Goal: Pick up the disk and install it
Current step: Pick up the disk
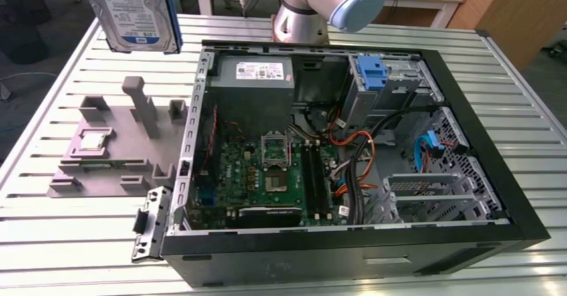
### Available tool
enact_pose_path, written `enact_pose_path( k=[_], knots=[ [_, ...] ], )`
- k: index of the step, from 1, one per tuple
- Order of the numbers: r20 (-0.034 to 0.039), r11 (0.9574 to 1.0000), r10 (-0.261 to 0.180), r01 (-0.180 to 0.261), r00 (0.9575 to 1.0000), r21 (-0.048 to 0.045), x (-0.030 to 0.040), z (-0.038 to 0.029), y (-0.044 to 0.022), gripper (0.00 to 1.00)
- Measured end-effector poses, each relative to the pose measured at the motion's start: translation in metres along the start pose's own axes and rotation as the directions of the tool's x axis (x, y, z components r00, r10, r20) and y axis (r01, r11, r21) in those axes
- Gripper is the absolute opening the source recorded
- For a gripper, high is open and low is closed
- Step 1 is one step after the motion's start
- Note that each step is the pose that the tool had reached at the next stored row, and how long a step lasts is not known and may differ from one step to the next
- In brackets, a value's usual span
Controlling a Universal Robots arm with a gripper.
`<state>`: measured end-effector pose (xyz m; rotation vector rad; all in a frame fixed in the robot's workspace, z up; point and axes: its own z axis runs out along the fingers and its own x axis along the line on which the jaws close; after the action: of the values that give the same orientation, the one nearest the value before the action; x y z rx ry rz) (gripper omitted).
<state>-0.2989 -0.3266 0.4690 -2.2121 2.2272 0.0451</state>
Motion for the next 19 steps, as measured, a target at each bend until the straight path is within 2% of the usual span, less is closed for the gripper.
enact_pose_path(
  k=[9,19],
  knots=[
    [0.0000,1.0000,0.000,0.000,1.0000,-0.0026,-0.0001,-0.0037,-0.0002,0.35],
    [0.0000,1.0000,0.000,0.000,1.0000,-0.0048,-0.0004,-0.0180,-0.0002,0.35]
  ],
)
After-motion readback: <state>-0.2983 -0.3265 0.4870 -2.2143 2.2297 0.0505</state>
